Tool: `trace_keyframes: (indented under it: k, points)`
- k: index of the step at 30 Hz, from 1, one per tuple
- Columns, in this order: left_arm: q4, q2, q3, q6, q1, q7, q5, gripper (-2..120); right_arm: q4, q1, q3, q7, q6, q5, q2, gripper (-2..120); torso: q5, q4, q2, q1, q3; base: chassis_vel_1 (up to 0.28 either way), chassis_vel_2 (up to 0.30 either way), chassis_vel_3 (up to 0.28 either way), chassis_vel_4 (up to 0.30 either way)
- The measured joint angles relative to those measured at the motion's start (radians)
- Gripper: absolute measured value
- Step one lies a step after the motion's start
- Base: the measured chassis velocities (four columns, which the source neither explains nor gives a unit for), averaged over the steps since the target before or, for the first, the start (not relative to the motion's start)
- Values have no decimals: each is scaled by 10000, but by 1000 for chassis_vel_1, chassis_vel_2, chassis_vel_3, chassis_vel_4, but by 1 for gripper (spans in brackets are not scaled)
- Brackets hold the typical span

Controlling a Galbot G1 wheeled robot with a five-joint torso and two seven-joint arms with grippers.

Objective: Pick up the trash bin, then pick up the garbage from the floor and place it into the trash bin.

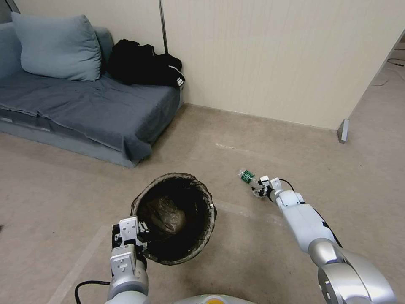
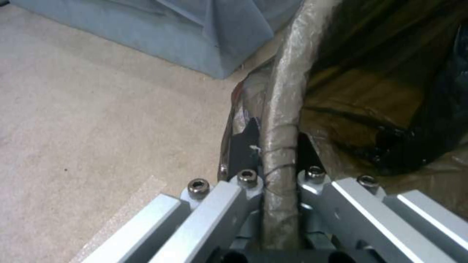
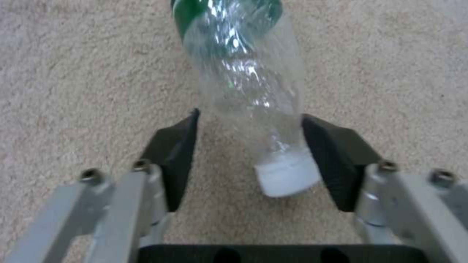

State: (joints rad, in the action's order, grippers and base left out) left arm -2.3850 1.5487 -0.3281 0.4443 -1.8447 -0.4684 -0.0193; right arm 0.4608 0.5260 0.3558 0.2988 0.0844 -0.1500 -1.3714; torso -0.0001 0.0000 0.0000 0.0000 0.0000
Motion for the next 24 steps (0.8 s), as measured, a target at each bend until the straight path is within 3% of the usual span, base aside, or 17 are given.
trace_keyframes:
  k: [7, 10, 24]
  points:
    - [10, 3, 11, -3, 5, -5, 10, 0, -46, 72, 3, -28, -103, -75, -30, 25, -4, -2, 1, 0, 0, 0, 0, 0, 0]
    - [41, 6, 43, -3, 15, -6, 20, 0, -22, 122, 5, -30, -139, -90, -27, 20, -4, -2, 1, 0, -1, 0, 0, 0, 0]
    - [115, 4, 101, -7, 64, -7, 73, 0, 53, 294, 25, -20, -299, -139, -32, 19, -3, -1, 2, -1, -2, 0, 0, 0, 0]
